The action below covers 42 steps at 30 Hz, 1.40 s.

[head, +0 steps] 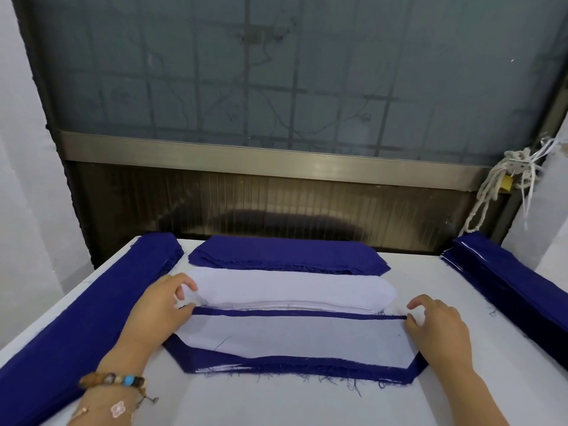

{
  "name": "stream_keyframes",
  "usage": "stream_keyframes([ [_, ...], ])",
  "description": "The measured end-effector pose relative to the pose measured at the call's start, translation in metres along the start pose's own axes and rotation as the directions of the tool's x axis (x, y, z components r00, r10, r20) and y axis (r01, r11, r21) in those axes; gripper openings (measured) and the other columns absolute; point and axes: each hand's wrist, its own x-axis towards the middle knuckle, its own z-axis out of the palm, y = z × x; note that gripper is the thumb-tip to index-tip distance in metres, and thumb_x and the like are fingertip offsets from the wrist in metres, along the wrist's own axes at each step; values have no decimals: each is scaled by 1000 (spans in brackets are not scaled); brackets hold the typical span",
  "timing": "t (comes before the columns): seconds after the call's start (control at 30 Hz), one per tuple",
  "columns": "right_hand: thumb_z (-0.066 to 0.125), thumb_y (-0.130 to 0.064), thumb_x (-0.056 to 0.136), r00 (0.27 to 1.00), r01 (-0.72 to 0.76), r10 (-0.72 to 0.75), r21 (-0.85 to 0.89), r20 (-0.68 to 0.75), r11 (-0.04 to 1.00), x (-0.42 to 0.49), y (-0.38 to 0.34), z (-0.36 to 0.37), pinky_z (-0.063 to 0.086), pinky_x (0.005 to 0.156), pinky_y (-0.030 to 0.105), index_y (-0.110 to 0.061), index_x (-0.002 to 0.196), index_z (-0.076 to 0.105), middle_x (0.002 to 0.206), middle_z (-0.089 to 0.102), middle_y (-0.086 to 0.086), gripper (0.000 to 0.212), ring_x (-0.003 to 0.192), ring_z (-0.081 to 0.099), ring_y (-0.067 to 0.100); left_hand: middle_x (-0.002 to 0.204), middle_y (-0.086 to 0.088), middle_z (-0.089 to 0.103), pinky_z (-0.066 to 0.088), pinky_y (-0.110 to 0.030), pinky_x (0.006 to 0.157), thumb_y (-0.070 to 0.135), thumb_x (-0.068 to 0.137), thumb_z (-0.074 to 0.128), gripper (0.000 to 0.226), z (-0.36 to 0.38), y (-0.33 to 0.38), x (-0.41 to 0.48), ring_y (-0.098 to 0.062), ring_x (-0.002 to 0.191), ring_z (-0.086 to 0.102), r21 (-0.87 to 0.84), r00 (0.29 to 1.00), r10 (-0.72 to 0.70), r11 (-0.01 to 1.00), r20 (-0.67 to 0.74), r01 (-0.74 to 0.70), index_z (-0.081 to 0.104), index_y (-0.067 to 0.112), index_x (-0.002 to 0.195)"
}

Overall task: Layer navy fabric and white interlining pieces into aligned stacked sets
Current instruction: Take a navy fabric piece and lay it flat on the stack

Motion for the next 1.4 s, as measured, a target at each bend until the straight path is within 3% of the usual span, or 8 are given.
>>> stream_keyframes([
  [0.13, 66, -21, 86, 976, 210, -199, 141, -89, 967, -6, -17, -3, 43, 70, 29, -28, 88, 61, 80, 61, -6, 9, 75, 47, 12, 75, 9, 53, 42, -13, 60, 20, 84, 67, 18, 11, 32, -12, -11, 72, 52, -199, 966, 246, 946, -74, -256, 60, 37, 87],
  [0.3, 68, -28, 85, 857, 347, -483, 491, 181, 799, -19, -38, -7, 43, 61, 18, -38, 84, 59, 69, 51, -10, 14, 65, 47, 9, 83, 9, 55, 44, -16, 63, 51, 77, 70, 25, 37, 45, -22, -5, 73, 50, -279, 883, 381, 910, 275, -306, 57, 32, 87],
  [0.4, 72, -43, 80, 792, 349, -531, 491, 302, 799, -23, -40, -3, 40, 61, 17, -39, 85, 56, 69, 51, -7, 17, 63, 44, 5, 85, 15, 56, 42, -14, 64, 63, 69, 72, 40, 43, 44, -21, 0, 75, 49, -230, 857, 383, 920, 345, -318, 57, 30, 84],
  [0.73, 68, -71, 63, 772, 360, -545, 482, 327, 799, -22, -40, -4, 42, 63, 20, -40, 90, 55, 76, 53, -2, 44, 69, 46, 7, 91, 15, 56, 44, -13, 72, 77, 48, 77, 62, 38, 44, -22, -3, 84, 49, -247, 821, 421, 905, 386, -348, 58, 37, 91],
  [0.97, 69, -63, 70, 772, 382, -557, 478, 305, 791, -22, -40, -3, 41, 64, 19, -41, 90, 55, 76, 53, 1, 33, 69, 46, 7, 94, 19, 61, 48, -19, 82, 47, 81, 70, 14, 40, 57, -28, -3, 93, 56, -291, 794, 542, 834, 277, -468, 67, 38, 91],
  [1.13, 70, -53, 76, 775, 379, -557, 486, 298, 787, -22, -39, -3, 42, 64, 19, -42, 89, 56, 74, 53, 1, 22, 69, 46, 5, 101, 28, 50, 32, -16, 95, 20, 82, 61, 35, 33, 55, -23, 8, 100, 43, 11, 779, 573, 804, 254, -595, 52, 45, 104],
  [1.3, 69, -47, 81, 778, 375, -553, 487, 296, 789, -21, -39, -1, 43, 65, 22, -40, 89, 57, 71, 51, -4, 16, 67, 46, 5, 87, 17, 61, 49, -20, 73, 5, 76, 52, 33, 8, 35, -15, -4, 83, 56, -145, 864, 381, 925, 330, -352, 56, 36, 85],
  [1.4, 68, -43, 83, 778, 378, -555, 487, 295, 788, -21, -37, 0, 44, 65, 23, -40, 89, 57, 72, 52, -3, 12, 68, 47, 5, 87, 16, 66, 52, -22, 75, -5, 78, 47, 39, 1, 23, -11, -5, 82, 60, -177, 879, 329, 942, 345, -283, 61, 32, 83],
])
